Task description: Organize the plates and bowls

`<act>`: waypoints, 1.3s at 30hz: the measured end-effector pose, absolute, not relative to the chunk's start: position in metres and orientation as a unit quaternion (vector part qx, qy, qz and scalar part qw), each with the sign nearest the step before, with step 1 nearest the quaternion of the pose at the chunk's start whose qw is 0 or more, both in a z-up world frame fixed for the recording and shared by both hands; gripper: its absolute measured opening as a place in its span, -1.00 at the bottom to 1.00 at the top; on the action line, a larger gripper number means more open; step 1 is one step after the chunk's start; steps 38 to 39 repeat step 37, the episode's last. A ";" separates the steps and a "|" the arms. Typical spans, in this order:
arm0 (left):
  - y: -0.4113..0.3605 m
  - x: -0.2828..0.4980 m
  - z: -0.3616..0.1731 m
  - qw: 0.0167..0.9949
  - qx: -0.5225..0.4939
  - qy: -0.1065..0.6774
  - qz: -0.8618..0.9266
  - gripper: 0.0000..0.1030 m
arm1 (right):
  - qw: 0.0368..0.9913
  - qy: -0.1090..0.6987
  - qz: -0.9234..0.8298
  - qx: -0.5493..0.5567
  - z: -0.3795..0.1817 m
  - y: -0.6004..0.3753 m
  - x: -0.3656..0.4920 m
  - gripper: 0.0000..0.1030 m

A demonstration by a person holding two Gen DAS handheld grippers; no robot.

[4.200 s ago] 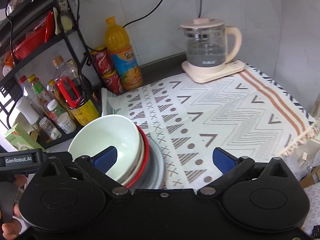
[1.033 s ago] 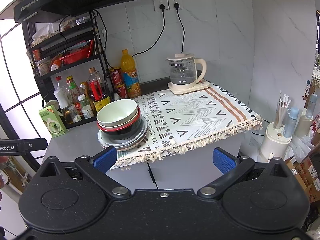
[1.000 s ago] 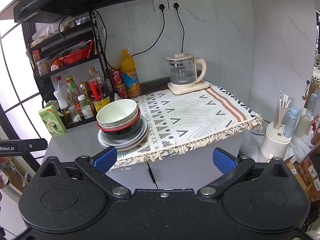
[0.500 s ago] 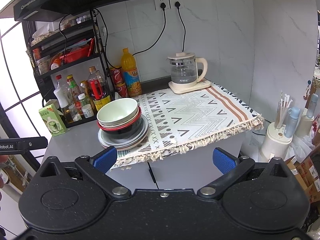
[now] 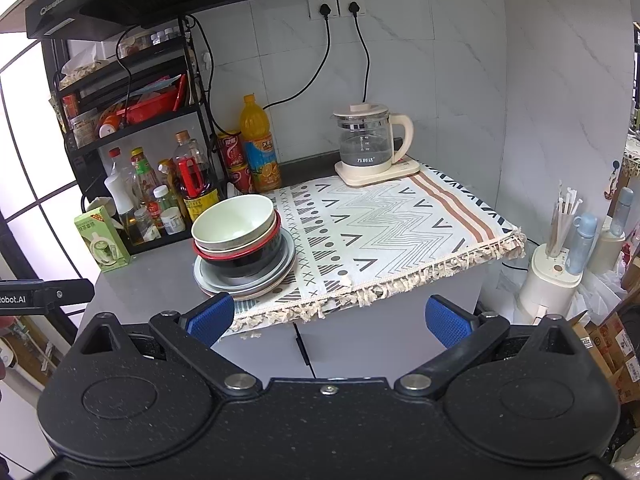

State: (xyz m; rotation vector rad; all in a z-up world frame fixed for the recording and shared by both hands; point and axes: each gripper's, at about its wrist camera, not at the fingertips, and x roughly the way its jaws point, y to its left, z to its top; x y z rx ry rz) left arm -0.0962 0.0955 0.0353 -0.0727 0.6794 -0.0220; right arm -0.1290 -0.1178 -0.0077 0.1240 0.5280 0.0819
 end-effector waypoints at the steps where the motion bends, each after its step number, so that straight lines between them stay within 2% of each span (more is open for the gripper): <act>1: 0.096 -0.096 0.035 0.942 -0.036 0.333 -0.010 0.99 | 0.963 0.261 0.041 0.062 -0.008 -0.118 -0.129 0.99; 39: 0.100 -0.097 0.031 0.940 -0.038 0.338 -0.014 0.99 | 0.962 0.264 0.037 0.060 -0.007 -0.116 -0.128 0.99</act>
